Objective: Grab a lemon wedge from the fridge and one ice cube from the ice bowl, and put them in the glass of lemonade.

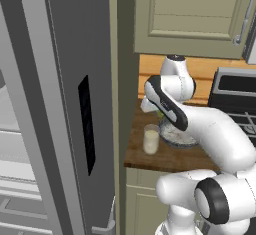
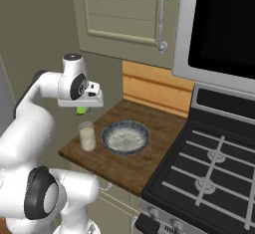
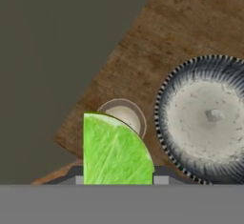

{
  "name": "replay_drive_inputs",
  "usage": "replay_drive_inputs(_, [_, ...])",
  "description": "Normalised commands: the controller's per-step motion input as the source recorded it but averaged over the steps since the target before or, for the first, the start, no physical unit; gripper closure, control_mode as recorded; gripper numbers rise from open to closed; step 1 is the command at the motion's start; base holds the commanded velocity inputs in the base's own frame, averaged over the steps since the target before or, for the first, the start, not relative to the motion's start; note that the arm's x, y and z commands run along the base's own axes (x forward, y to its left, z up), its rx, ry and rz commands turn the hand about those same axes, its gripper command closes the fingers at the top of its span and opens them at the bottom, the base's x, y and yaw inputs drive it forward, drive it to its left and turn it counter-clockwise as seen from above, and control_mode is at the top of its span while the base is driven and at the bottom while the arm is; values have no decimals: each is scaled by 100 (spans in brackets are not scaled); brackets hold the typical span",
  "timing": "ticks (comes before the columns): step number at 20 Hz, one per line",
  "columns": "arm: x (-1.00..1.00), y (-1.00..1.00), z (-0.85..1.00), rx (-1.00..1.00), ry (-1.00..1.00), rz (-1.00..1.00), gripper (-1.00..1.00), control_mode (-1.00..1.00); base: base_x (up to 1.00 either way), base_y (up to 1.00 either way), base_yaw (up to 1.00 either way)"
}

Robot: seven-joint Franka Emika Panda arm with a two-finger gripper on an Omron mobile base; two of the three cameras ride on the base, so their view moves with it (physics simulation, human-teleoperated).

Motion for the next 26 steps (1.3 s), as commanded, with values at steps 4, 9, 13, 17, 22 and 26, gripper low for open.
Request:
replay_drive_inputs(4, [40, 0, -2, 0, 0, 0, 100, -100, 0, 0, 0])
replay_drive_inputs(9, [6, 0, -40, 0, -1, 0, 100, -100, 0, 0, 0])
replay_drive_inputs(13, [-18, 0, -13, 0, -15, 0, 100, -100, 0, 0, 0])
replay_drive_inputs(17, [-16, 0, 0, 0, -14, 0, 100, -100, 0, 0, 0])
replay_drive_inputs(22, [1, 1, 0, 0, -2, 0, 100, -100, 0, 0, 0])
replay_drive_inputs(26, [3, 8, -1, 0, 0, 0, 100, -100, 0, 0, 0])
